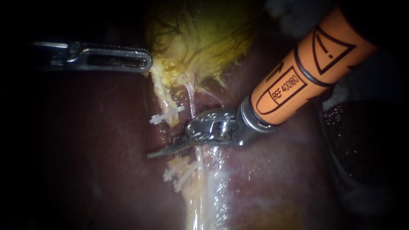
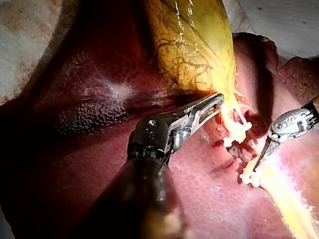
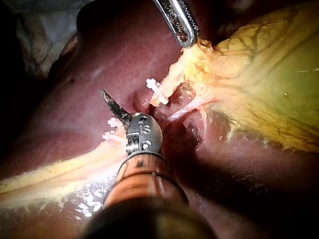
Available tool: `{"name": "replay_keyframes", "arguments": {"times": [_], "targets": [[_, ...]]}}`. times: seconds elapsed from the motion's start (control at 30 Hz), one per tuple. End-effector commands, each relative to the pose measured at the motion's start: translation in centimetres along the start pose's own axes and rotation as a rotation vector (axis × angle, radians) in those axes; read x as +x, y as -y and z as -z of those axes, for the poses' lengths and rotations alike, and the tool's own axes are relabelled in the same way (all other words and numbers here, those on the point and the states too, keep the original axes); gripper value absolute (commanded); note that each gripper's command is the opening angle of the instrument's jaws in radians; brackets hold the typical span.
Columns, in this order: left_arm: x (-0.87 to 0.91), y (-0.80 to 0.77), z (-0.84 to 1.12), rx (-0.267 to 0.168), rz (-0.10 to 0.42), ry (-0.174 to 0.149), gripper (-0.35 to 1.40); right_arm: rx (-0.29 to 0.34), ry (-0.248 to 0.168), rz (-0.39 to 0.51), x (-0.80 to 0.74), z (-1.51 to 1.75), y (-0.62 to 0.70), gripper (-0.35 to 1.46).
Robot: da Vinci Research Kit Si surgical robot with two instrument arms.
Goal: Go back from the cut left tube
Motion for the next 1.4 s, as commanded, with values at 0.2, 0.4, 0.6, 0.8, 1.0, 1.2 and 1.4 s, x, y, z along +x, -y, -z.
{"name": "replay_keyframes", "arguments": {"times": [0.2,0.4,0.6,0.8,1.0,1.2,1.4], "targets": [[0.01,-0.01,-0.01,0.000,0.000,0.000,-0.35,-0.051,-0.022,0.000,0.02,-0.03,-0.01,0.88],[0.01,-0.02,0.00,0.001,-0.001,0.000,-0.35,-0.123,-0.053,-0.007,0.04,-0.06,-0.03,1.36],[0.01,-0.03,0.00,0.001,-0.001,-0.001,-0.35,-0.132,-0.058,-0.012,0.00,-0.01,0.02,1.36],[0.01,-0.05,0.02,0.002,-0.001,-0.001,-0.35,-0.365,-0.136,0.057,-0.08,0.21,0.34,1.43],[0.02,-0.06,0.01,0.002,-0.002,-0.001,-0.35,-0.510,-0.109,0.162,-0.09,0.61,0.74,1.43],[0.05,-0.08,0.01,0.003,-0.003,-0.001,-0.35,-0.610,0.047,0.186,-0.03,1.11,1.08,1.43],[0.05,-0.08,0.01,0.003,-0.003,-0.001,-0.35,-0.681,0.227,0.182,0.01,1.49,1.26,1.43]]}}
